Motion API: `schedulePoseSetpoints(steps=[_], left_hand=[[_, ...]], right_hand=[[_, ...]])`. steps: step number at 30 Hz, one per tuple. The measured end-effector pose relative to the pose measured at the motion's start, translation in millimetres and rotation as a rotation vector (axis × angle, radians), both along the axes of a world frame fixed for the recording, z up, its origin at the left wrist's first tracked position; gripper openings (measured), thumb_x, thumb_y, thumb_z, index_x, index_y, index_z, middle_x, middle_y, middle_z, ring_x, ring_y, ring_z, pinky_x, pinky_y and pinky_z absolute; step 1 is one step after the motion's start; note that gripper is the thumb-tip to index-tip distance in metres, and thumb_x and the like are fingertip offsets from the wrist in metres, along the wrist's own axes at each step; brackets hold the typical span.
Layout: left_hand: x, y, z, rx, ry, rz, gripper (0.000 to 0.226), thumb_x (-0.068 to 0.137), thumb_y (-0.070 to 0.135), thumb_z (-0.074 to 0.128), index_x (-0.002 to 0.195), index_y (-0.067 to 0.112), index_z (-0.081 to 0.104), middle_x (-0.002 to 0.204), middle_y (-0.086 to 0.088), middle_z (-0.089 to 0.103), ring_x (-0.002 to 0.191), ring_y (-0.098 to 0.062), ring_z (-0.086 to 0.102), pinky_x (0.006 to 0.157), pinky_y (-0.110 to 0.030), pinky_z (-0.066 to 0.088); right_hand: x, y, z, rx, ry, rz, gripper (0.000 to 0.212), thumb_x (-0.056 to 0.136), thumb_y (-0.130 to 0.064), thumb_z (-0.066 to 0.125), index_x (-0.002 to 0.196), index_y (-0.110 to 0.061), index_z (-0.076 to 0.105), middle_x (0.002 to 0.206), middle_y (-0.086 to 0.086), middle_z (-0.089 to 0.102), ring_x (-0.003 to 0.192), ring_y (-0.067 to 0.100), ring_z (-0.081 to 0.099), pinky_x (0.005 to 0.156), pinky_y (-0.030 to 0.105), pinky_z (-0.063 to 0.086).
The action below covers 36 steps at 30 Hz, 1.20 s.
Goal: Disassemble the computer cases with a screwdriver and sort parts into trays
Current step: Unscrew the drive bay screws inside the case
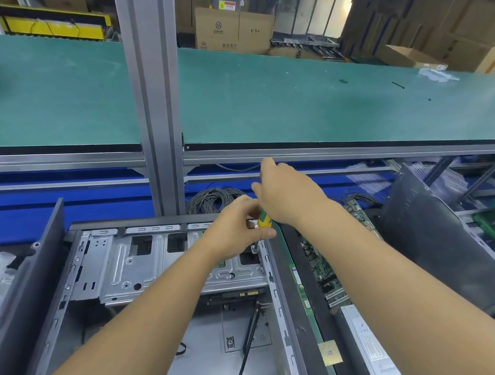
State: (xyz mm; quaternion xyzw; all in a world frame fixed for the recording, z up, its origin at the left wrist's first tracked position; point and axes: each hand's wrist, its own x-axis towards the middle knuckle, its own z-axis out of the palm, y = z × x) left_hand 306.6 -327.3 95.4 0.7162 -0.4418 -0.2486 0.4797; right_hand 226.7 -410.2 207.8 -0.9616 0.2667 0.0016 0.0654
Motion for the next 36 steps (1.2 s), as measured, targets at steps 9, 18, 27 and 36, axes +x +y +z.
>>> schedulePoseSetpoints(steps=[9,18,27,36], left_hand=[[6.1,6.9,-9.2,-0.023,0.061,0.083,0.026,0.081,0.020,0.082,0.097,0.031,0.066,0.097,0.000,0.070,0.091,-0.013,0.066,0.082,-0.026,0.055],[-0.6,12.9,-36.3,0.338,-0.374,0.097,0.026,0.086,0.034,0.075,0.110,0.025,0.075,0.087,0.013,0.064,0.079,-0.006,0.057,0.072,-0.020,0.044],[-8.3,3.0,-35.7,0.374,-0.366,0.196,0.014,0.087,0.031,0.074,0.098,0.024,0.078,0.093,0.007,0.074,0.083,-0.011,0.066,0.080,-0.033,0.056],[-11.6,10.3,-31.5,0.107,-0.225,0.281,0.021,0.083,0.012,0.073,0.073,0.026,0.061,0.069,0.012,0.063,0.060,0.001,0.057,0.057,-0.009,0.043]], right_hand=[[-0.2,-2.6,1.2,0.170,0.002,0.047,0.031,0.097,-0.034,0.058,0.120,-0.015,0.046,0.123,0.006,0.041,0.107,0.031,0.047,0.078,0.040,0.044],[-8.3,-7.9,-2.8,0.215,-0.097,0.107,0.023,0.093,-0.003,0.056,0.110,-0.017,0.048,0.115,0.004,0.045,0.095,0.024,0.048,0.075,0.034,0.039],[-19.2,-10.8,-3.4,0.269,-0.140,0.175,0.028,0.091,-0.003,0.057,0.106,-0.023,0.045,0.110,0.000,0.048,0.099,0.022,0.052,0.079,0.032,0.044],[-56.6,-30.0,22.5,0.383,-0.447,0.036,0.020,0.091,-0.007,0.057,0.101,-0.022,0.051,0.101,-0.006,0.055,0.078,0.010,0.052,0.056,0.018,0.038]])
